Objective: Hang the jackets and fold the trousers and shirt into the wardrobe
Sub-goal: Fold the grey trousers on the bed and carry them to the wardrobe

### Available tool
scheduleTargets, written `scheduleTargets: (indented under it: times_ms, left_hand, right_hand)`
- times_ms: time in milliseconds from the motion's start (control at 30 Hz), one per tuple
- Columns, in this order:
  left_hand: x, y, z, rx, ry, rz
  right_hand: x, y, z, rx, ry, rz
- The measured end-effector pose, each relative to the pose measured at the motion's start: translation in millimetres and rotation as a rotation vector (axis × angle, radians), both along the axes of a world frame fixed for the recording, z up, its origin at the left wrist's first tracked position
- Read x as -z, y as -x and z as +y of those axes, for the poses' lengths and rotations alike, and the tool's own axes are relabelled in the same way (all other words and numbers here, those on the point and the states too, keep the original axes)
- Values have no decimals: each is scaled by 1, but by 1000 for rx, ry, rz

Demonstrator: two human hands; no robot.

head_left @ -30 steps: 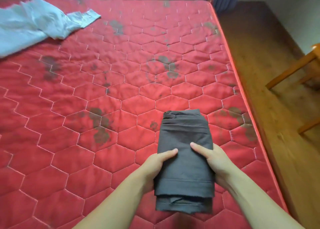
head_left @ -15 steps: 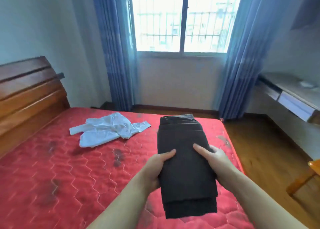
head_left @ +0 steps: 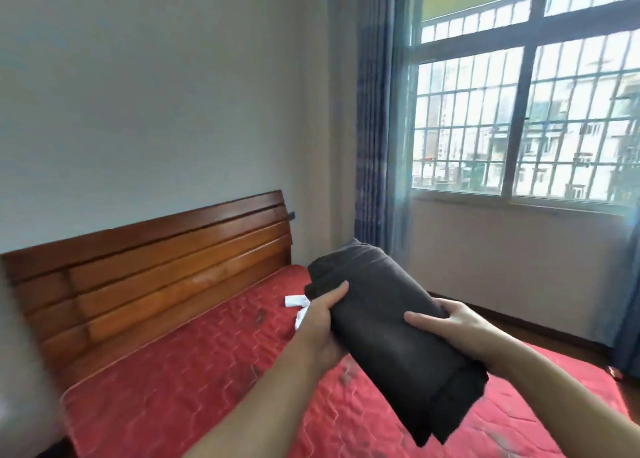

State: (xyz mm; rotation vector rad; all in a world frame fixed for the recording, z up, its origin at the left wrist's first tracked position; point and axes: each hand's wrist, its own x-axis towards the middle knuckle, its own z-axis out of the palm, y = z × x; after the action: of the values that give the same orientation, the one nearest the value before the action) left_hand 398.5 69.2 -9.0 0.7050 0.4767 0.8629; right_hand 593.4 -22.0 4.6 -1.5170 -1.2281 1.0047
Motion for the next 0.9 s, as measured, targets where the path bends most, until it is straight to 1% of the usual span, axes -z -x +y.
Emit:
scheduleTargets:
  times_ms: [67, 100, 200, 267, 300, 333, 367, 433, 567, 633, 767, 833, 900]
  left_hand:
    - [-7, 8, -21, -60, 9, 18]
    - [-8, 11, -29, -101, 12, 30]
    - [-10, 28, -47, -269, 2, 36]
    - [-10, 44, -58, -371, -11, 51]
    - [-8, 54, -64, -409, -14, 66]
    - [-7, 67, -69, -438, -12, 75]
    - [-5, 82, -75, -463, -11, 77]
    - [-6, 123, -88, -501, -33, 68]
    - [-11, 237, -118, -592, -104, 52]
    - [-15, 298, -139, -652, -85, 110]
    - [-16, 406, -184, -671, -47, 318]
    - [-12, 450, -199, -720, 6, 383]
    - [-6, 492, -204, -806, 53, 409]
  right_hand:
    - [-4, 3, -8, -38, -9, 70]
    - [1, 4, -12, -40, -19, 161]
    - [35, 16, -22, -12, 16, 611]
    - [52, 43, -27, -24, 65, 881]
    - [57, 59, -28, -29, 77, 977]
    - [58, 76, -26, -44, 74, 1026]
    - [57, 93, -24, -72, 76, 1020]
    - [47, 126, -20, -148, 93, 946]
    - [26, 187, 3, -245, 79, 749]
    - [17, 227, 15, -352, 83, 686]
    - [11, 327, 35, -617, 133, 576]
    - [8, 380, 41, -693, 180, 520]
    - [7, 432, 48, -732, 232, 456]
